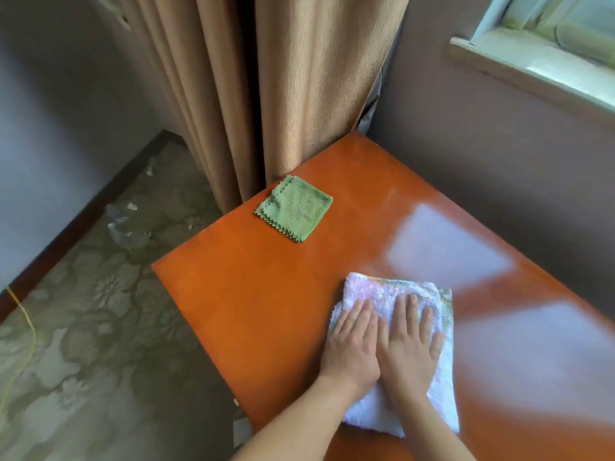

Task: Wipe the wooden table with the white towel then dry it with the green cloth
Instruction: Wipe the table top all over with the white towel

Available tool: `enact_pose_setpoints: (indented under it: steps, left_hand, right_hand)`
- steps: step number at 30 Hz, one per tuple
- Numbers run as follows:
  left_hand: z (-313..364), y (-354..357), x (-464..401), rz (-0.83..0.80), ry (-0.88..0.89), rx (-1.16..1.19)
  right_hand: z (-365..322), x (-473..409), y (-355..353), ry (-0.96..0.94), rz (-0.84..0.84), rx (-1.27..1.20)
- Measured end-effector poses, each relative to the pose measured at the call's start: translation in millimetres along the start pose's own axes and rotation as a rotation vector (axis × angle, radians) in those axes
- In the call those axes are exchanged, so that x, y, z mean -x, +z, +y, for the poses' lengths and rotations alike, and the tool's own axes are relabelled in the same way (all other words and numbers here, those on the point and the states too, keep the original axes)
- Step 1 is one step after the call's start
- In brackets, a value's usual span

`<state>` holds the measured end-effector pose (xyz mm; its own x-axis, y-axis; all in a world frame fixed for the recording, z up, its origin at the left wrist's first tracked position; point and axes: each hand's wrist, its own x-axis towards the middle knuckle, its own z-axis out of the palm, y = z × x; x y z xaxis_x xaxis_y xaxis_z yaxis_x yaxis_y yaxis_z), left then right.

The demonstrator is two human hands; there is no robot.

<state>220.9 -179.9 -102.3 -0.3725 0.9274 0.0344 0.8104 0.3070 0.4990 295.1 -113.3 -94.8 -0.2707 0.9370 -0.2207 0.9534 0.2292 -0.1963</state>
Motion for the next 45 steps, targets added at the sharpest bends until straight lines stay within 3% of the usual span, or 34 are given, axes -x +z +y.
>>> enact_pose_setpoints:
  steps: [15, 31, 45]
  left_hand:
    - [-65.9, -14.0, -67.9, 0.079, 0.07, -0.011]
    - [-67.3, -4.8, -221.1, 0.223, 0.018, -0.023]
    - [-58.5, 3.6, -306.3, 0.472, -0.352, -0.111]
  right_hand:
    - [-70.1, -60.9, 5.3, -0.056, 0.043, -0.028]
    - [-88.4, -215.9, -20.3, -0.131, 0.037, -0.003]
    - [-121.1, -327.1, -48.9, -0.575, -0.015, 0.087]
